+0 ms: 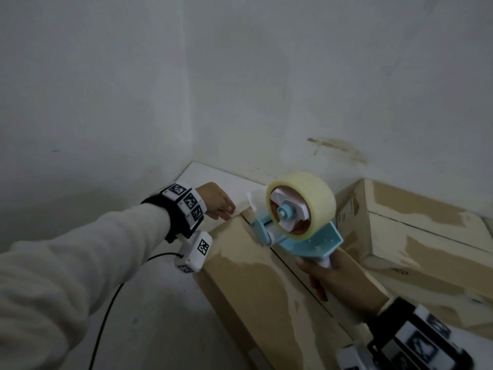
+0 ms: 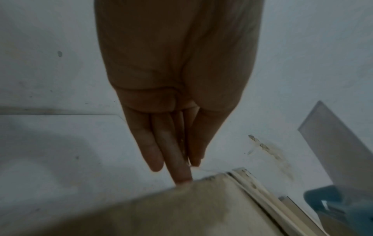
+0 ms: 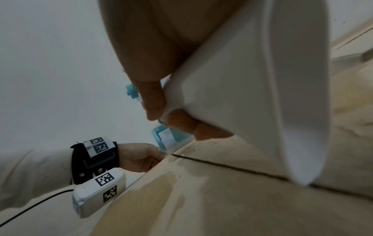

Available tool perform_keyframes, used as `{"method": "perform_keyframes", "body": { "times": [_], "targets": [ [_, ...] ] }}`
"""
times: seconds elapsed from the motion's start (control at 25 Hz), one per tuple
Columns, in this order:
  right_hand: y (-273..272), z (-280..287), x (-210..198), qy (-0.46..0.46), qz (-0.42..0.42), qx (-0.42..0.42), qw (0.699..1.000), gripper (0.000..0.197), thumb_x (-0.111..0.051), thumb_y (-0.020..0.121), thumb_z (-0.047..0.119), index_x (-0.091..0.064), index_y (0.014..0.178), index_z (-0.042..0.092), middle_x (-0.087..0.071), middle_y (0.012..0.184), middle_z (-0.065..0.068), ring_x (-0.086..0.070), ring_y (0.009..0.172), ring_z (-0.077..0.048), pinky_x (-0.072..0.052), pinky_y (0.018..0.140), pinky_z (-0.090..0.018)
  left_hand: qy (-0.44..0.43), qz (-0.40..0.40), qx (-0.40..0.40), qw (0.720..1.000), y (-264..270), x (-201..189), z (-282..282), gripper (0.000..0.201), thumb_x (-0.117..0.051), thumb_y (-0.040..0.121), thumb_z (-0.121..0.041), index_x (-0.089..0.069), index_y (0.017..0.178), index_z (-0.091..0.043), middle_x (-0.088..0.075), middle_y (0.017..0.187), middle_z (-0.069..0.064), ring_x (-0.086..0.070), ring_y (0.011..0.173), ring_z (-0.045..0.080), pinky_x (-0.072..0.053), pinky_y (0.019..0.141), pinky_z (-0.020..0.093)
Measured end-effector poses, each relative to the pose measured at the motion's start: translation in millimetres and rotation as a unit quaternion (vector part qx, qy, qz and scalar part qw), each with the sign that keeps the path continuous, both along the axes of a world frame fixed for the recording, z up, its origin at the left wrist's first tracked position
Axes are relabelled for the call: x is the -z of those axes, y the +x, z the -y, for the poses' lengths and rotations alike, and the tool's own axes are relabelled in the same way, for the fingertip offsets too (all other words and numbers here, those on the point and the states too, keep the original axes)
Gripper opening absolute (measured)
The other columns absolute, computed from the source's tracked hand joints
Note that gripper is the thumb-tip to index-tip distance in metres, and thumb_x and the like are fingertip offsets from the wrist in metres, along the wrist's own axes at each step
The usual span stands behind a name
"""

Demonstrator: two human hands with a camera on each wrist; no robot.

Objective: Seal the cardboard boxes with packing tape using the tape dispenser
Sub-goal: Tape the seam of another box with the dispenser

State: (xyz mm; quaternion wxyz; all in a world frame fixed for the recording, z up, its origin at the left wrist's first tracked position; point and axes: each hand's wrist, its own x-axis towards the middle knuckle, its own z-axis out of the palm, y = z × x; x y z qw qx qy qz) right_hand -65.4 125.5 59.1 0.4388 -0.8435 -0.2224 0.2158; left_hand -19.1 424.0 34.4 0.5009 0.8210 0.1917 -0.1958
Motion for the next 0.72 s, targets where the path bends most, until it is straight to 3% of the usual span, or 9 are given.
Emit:
{"method": "perform_keyframes", "body": {
  "times": [0.08,0.2,0.28,0.36,0.44,0.52,0.6,0.64,0.72],
  "targets": [
    [-1.2,0.6,-1.3,0.014,-0.006,0.011,1.000,0.029,-0.060,0.086,0.042,-0.062,0.079,0.014,-0.057,0.054,-0.019,-0.048,0.042,-0.024,-0.043,0.049,-0.034,-0.002,-0.041,0.013,0.999,0.1,-1.8,6.1,0.024,-0.054,0.093,-0.012,-0.065,0.111,0.000,-0.067,0.095,0.006,-0.067,0.067,0.013,-0.055,0.065,0.025],
    [-2.4,-0.5,-1.6,0.021,-0.014,0.013,1.000,0.027,-0.061,0.087,0.036,-0.062,0.079,0.009,-0.054,0.054,-0.024,-0.045,0.041,-0.023,-0.041,0.049,-0.034,0.015,-0.123,0.064,0.990,-1.0,-2.4,10.4,0.042,-0.043,0.097,-0.040,-0.055,0.126,-0.012,-0.055,0.132,0.006,-0.060,0.103,0.030,-0.051,0.090,0.039],
    [-4.0,-2.0,-1.3,0.022,-0.019,0.014,0.999,0.028,-0.060,0.088,0.033,-0.061,0.080,0.006,-0.053,0.055,-0.028,-0.044,0.041,-0.022,-0.040,0.049,-0.033,0.055,-0.167,0.103,0.979,-4.8,-4.6,10.7,0.062,-0.029,0.093,-0.059,-0.042,0.139,-0.020,-0.034,0.151,0.006,-0.048,0.125,0.035,-0.042,0.103,0.042],
    [-4.6,-3.2,-1.1,0.022,-0.032,0.020,0.999,0.028,-0.060,0.088,0.030,-0.060,0.081,0.003,-0.052,0.054,-0.026,-0.042,0.040,-0.019,-0.039,0.048,-0.029,0.064,-0.180,0.126,0.973,-10.7,-9.9,15.2,0.075,-0.018,0.090,-0.067,-0.030,0.146,-0.020,-0.021,0.157,0.003,-0.031,0.139,0.033,-0.031,0.110,0.044],
    [-5.0,-3.9,-0.8,0.021,-0.045,0.026,0.998,0.026,-0.061,0.088,0.028,-0.061,0.084,0.002,-0.050,0.050,-0.018,-0.041,0.038,-0.015,-0.039,0.046,-0.027,0.093,-0.144,0.141,0.975,-15.9,-10.8,24.2,0.073,-0.016,0.092,-0.063,-0.022,0.148,-0.017,-0.021,0.157,0.002,-0.025,0.143,0.028,-0.024,0.114,0.042],
    [-4.9,-4.1,0.2,0.024,-0.056,0.030,0.998,0.027,-0.061,0.088,0.029,-0.062,0.089,0.002,-0.050,0.047,-0.009,-0.041,0.036,-0.013,-0.039,0.045,-0.026,0.163,-0.052,0.174,0.970,-18.8,0.8,28.2,0.064,-0.022,0.098,-0.051,-0.017,0.150,-0.014,-0.022,0.156,0.004,-0.025,0.143,0.024,-0.020,0.117,0.036],
    [-3.8,-3.2,2.3,0.021,-0.056,0.039,0.997,0.029,-0.062,0.087,0.030,-0.062,0.092,0.002,-0.053,0.048,-0.005,-0.045,0.037,-0.012,-0.040,0.045,-0.027,0.156,0.034,0.196,0.968,-26.6,13.5,30.6,0.060,-0.029,0.100,-0.041,-0.009,0.151,-0.016,-0.024,0.155,0.004,-0.028,0.141,0.022,-0.021,0.117,0.035],
    [-4.5,-3.0,2.6,0.017,-0.058,0.045,0.997,0.028,-0.062,0.087,0.030,-0.063,0.093,0.003,-0.056,0.051,-0.006,-0.048,0.039,-0.012,-0.041,0.045,-0.027,0.136,0.069,0.204,0.967,-33.1,19.2,32.0,0.058,-0.030,0.100,-0.036,-0.012,0.151,-0.013,-0.031,0.151,0.007,-0.033,0.138,0.023,-0.025,0.115,0.036],
    [-6.3,-4.8,2.2,0.002,-0.066,0.051,0.997,0.025,-0.062,0.087,0.032,-0.063,0.095,0.008,-0.061,0.060,-0.008,-0.053,0.044,-0.014,-0.043,0.045,-0.025,0.147,0.109,0.219,0.958,-45.9,27.2,38.6,0.045,-0.030,0.101,-0.026,-0.033,0.139,-0.003,-0.047,0.133,0.016,-0.047,0.123,0.030,-0.035,0.106,0.039]
  ]
}}
